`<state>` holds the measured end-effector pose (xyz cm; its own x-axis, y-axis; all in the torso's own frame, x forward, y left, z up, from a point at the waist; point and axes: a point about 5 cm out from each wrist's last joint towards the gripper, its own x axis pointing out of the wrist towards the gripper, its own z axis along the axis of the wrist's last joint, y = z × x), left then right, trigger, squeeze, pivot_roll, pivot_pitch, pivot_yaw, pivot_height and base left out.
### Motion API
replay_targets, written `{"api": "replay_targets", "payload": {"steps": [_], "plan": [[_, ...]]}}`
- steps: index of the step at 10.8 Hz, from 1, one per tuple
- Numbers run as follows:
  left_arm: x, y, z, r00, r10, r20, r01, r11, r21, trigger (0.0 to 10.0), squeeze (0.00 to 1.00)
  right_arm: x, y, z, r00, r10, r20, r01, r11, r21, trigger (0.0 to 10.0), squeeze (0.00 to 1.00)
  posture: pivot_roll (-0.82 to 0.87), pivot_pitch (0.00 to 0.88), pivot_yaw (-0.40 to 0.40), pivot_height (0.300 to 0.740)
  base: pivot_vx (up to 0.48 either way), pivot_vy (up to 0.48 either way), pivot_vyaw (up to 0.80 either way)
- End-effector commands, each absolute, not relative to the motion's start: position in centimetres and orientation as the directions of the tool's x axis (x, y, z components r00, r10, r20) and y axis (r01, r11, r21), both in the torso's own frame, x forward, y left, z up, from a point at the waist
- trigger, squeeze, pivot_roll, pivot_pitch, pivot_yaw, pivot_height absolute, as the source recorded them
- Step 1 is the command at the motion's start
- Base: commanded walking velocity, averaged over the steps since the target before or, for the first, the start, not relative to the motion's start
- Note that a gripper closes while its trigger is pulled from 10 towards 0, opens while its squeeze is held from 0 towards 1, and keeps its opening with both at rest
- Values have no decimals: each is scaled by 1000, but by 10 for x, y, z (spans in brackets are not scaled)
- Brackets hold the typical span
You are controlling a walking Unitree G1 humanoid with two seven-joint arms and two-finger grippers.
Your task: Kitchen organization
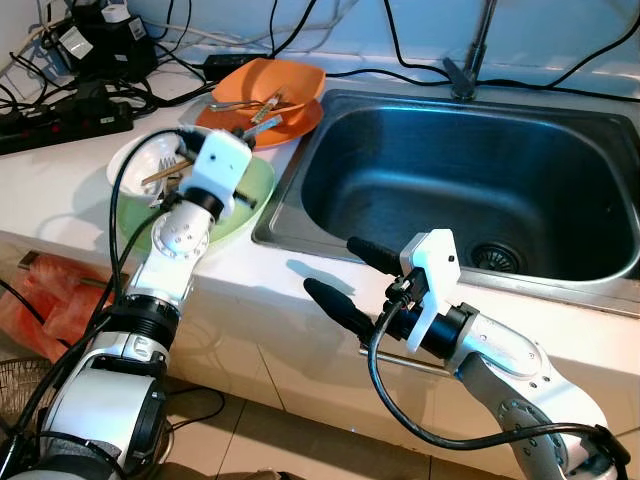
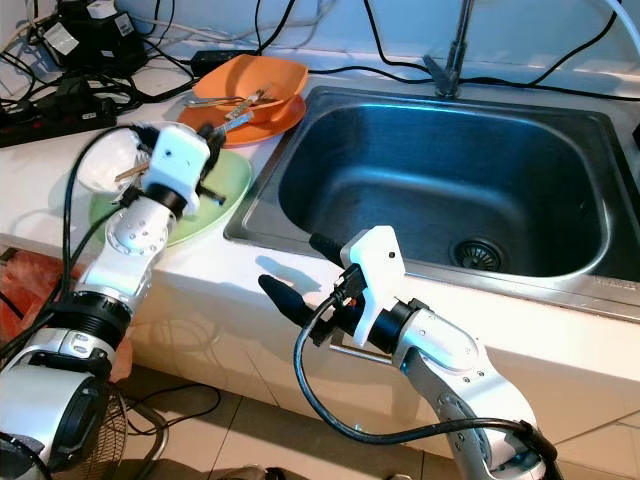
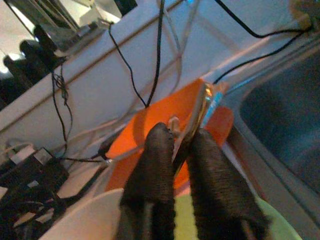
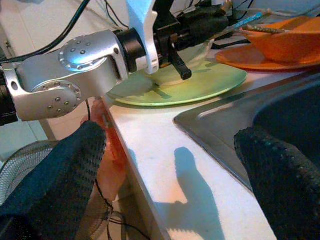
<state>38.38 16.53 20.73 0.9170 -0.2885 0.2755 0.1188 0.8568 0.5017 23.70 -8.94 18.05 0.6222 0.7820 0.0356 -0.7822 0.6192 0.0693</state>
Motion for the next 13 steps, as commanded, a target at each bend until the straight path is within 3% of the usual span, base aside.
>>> {"api": "replay_targets", "payload": {"steps": [1, 7, 11, 13], "plan": [[383, 170, 213, 912, -280, 300, 103, 864, 493, 0, 0, 239, -88, 182, 626, 779, 43, -780, 623, 60, 10000, 0, 16, 77, 97, 740, 0, 0, 0], [375, 169, 232, 882, -293, 370, 108, 889, 446, 0, 0, 241, -87, 181, 632, 774, 46, -775, 630, 50, 10000, 0, 24, 75, 93, 740, 0, 0, 0], [363, 159, 258, 830, -333, 447, 128, 894, 429, 0, 0, 242, -87, 181, 632, 774, 48, -775, 630, 47, 10000, 0, 26, 74, 89, 740, 0, 0, 0], [352, 152, 291, 772, -358, 526, 113, 891, 440, 0, 0, 244, -87, 181, 631, 774, 51, -776, 630, 46, 10000, 0, 31, 70, 84, 740, 0, 0, 0]]}}
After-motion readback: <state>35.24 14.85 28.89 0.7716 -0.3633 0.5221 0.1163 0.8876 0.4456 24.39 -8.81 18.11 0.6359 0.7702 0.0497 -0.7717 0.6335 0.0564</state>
